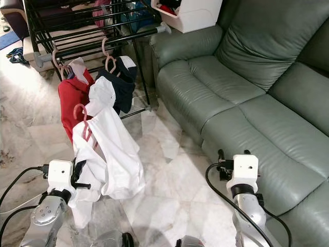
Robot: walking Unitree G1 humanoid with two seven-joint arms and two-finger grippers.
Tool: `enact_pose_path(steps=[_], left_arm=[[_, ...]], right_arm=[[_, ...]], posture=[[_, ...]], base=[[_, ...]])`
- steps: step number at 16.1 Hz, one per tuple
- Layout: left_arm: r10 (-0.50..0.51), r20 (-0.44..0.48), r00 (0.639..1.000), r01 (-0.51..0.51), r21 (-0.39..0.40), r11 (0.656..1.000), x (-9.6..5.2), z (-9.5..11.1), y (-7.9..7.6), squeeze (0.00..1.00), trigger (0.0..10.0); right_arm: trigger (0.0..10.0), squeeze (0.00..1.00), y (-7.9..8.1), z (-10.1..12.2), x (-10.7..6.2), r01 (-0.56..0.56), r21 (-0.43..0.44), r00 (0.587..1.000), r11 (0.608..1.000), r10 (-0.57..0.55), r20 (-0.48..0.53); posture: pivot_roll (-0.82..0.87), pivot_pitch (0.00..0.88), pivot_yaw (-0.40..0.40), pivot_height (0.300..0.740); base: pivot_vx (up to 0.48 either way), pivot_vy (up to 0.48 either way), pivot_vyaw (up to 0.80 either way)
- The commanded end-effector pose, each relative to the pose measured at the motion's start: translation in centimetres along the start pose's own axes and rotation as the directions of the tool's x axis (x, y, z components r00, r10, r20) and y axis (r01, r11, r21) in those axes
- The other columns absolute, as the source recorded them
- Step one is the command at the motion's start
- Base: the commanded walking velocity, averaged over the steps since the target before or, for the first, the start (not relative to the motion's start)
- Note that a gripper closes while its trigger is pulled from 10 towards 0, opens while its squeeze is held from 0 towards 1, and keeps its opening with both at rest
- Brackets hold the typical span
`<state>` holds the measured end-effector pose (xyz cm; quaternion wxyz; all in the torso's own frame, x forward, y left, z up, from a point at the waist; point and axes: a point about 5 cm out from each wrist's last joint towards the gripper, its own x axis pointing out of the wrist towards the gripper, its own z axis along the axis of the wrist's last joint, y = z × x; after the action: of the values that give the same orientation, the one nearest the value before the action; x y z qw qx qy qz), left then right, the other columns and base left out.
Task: Hang hanger
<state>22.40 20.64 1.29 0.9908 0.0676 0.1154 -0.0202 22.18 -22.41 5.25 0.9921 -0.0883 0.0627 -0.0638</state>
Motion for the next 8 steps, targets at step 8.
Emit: enact_pose_path(steps=[8], left_arm=[[0.004,0.063,0.998,-0.006,0.030,1.000,0.56,1.74,0.31,0.00,5.8]], right_arm=[[10.0,0.00,0.69,0.43,-0.14,-0.041,0.008,0.999,0.999,0.041,0.010]], posture=[[-0.05,0.000,0.040,0.740]], base=[[0.000,0.000,0.34]])
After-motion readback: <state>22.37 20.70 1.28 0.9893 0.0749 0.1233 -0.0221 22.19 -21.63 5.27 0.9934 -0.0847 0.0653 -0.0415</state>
